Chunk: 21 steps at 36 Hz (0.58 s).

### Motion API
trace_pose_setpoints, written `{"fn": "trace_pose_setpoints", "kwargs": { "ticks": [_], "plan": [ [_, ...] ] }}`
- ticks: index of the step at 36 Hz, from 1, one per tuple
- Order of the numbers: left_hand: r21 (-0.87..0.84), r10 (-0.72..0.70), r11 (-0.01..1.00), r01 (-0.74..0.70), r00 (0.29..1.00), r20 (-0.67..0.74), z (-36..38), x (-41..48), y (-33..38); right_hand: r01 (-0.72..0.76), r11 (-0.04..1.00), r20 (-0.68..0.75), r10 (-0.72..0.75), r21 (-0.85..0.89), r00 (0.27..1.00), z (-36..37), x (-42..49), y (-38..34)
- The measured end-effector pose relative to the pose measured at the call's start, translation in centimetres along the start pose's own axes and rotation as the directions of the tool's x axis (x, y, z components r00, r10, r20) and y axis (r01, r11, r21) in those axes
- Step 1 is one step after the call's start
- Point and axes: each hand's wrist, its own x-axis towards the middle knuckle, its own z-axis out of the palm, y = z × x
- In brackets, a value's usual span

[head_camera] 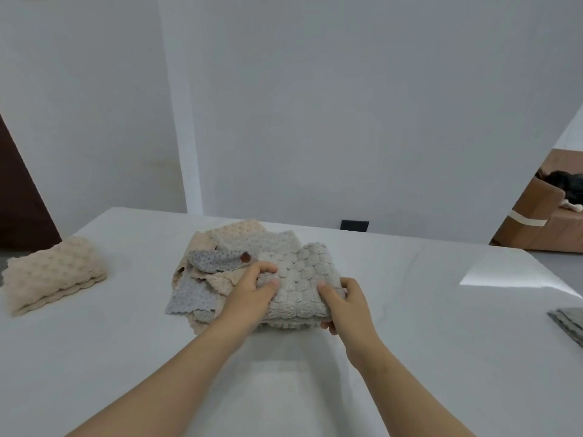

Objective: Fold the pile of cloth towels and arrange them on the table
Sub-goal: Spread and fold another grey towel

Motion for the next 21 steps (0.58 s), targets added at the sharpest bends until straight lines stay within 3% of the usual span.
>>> {"fn": "trace_pose_setpoints", "kwargs": {
  "ticks": [6, 21],
  "plan": [
    [0.080, -0.144, 0.988, 0.132, 0.977, 0.158, 3.0, 1.1, 4.9, -0.195, 0.980, 0.058, 0.192, 0.046, 0.980, -5.1, 0.9, -3.1],
    [0.116, -0.212, 0.974, 0.193, 0.960, 0.184, 21.1, 8.2, 7.9, -0.221, 0.975, -0.065, 0.223, 0.034, 0.973, -22.9, 12.0, -0.5]
  ]
}}
